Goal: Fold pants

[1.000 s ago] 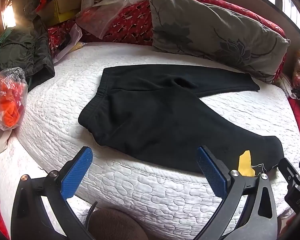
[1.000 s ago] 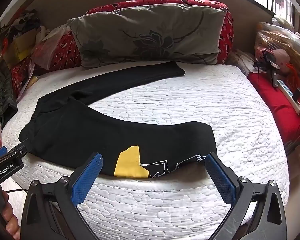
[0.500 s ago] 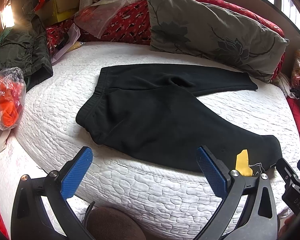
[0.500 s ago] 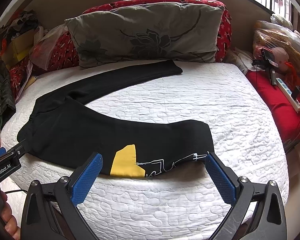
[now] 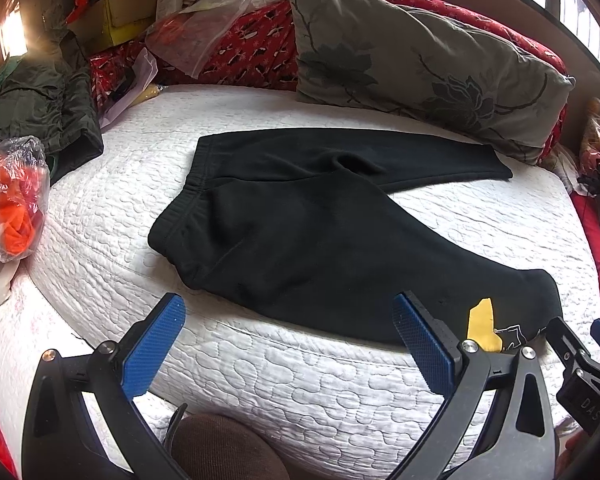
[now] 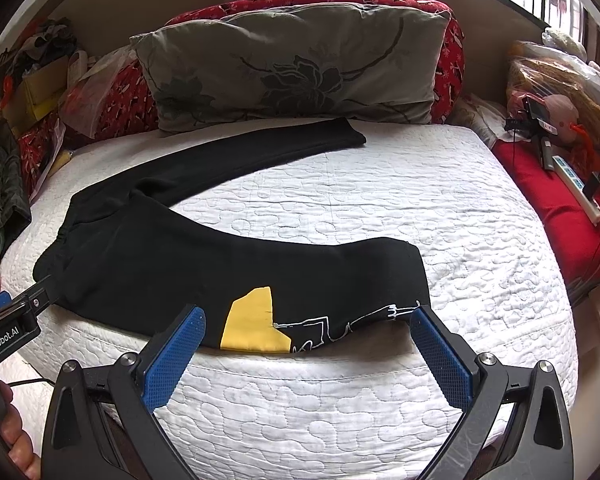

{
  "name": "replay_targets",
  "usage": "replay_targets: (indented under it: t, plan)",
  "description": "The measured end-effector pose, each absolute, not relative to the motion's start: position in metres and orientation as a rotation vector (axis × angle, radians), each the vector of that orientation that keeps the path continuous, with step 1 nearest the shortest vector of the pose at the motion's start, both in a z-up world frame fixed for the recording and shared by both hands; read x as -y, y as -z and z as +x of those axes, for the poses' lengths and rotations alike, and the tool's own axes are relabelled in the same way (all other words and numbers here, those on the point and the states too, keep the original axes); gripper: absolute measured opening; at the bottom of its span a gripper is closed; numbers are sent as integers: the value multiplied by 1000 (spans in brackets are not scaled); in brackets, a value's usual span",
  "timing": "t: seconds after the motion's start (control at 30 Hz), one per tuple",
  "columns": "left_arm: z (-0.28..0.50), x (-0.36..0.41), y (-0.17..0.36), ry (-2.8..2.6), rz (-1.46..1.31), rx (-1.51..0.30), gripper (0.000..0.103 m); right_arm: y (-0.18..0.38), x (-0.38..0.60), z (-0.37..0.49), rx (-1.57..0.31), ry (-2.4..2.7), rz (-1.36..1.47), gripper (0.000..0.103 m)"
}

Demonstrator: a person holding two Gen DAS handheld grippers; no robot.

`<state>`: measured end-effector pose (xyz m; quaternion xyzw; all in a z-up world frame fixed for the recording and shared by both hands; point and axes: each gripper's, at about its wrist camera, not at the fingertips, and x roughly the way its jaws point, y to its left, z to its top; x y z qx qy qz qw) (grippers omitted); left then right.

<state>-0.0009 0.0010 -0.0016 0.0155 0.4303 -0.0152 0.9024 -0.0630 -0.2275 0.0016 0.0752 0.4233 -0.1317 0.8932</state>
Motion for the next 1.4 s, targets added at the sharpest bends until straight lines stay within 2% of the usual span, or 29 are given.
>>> replay_targets:
  t: [1.4]
  plan:
    - [1, 5, 10, 48, 39, -920, 103, 9, 226, -60, -905, 274, 154, 103]
